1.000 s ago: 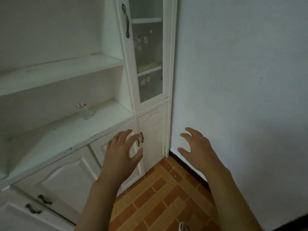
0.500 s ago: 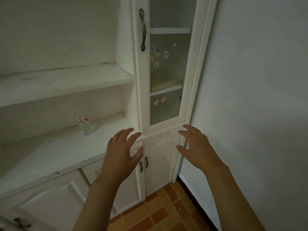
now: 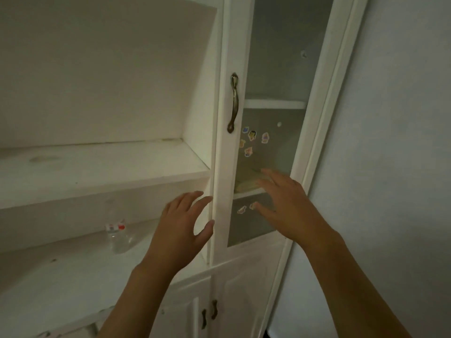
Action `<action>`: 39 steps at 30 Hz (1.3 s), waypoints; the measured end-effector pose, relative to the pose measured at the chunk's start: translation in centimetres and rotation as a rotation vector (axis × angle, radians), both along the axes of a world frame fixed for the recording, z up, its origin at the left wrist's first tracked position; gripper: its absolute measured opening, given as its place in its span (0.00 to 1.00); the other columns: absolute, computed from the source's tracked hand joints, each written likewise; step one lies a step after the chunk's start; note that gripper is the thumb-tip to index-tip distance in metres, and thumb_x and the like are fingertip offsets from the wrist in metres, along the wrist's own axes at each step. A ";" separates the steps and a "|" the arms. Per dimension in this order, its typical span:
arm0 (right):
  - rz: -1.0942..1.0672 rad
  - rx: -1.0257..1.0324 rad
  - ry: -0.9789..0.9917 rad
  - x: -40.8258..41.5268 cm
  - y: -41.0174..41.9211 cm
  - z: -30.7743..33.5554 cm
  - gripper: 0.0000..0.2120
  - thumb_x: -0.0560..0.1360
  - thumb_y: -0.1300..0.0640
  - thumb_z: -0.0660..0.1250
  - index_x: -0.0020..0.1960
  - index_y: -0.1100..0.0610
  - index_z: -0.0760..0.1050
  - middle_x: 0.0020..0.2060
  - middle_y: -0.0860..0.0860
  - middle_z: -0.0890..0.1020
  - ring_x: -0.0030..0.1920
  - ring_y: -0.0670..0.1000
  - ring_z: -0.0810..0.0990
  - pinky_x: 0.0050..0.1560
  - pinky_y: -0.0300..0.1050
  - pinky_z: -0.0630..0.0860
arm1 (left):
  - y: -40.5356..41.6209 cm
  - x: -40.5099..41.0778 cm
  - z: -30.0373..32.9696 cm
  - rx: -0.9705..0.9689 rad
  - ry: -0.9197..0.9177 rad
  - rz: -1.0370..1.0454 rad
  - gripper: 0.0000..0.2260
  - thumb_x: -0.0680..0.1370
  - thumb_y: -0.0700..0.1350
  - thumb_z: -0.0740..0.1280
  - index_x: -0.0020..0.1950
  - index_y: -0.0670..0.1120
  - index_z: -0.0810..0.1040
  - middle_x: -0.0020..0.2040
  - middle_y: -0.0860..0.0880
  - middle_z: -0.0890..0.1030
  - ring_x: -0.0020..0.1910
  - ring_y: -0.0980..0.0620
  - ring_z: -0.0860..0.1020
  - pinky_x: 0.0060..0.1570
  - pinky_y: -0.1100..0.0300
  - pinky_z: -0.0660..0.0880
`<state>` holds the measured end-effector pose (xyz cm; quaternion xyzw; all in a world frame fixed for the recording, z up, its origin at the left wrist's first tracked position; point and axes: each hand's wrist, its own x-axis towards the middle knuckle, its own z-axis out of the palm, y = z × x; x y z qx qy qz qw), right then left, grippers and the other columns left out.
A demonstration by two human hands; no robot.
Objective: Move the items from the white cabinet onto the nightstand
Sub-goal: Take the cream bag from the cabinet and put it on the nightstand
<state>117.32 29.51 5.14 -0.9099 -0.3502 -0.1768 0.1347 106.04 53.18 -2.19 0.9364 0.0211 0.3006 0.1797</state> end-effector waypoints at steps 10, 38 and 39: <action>-0.031 -0.096 -0.264 3.8 6.2 7.5 0.28 0.81 0.43 0.65 0.79 0.49 0.66 0.80 0.51 0.63 0.80 0.54 0.61 0.80 0.59 0.59 | 5.4 8.6 5.6 0.035 -0.128 -0.126 0.28 0.80 0.63 0.59 0.78 0.56 0.66 0.77 0.53 0.68 0.77 0.51 0.65 0.76 0.42 0.65; -0.005 -0.415 -0.756 9.0 10.9 11.8 0.21 0.79 0.45 0.68 0.66 0.55 0.78 0.67 0.53 0.79 0.75 0.55 0.70 0.70 0.60 0.71 | 5.9 17.8 4.0 0.032 -0.417 -0.125 0.28 0.81 0.63 0.57 0.77 0.50 0.68 0.78 0.45 0.69 0.79 0.42 0.66 0.72 0.32 0.66; -0.002 -0.414 -0.758 9.0 10.9 11.8 0.21 0.78 0.45 0.68 0.66 0.55 0.78 0.66 0.53 0.79 0.75 0.55 0.70 0.70 0.59 0.71 | 5.9 17.8 4.0 0.017 -0.412 -0.126 0.28 0.81 0.63 0.58 0.77 0.50 0.69 0.78 0.45 0.69 0.79 0.42 0.65 0.72 0.32 0.66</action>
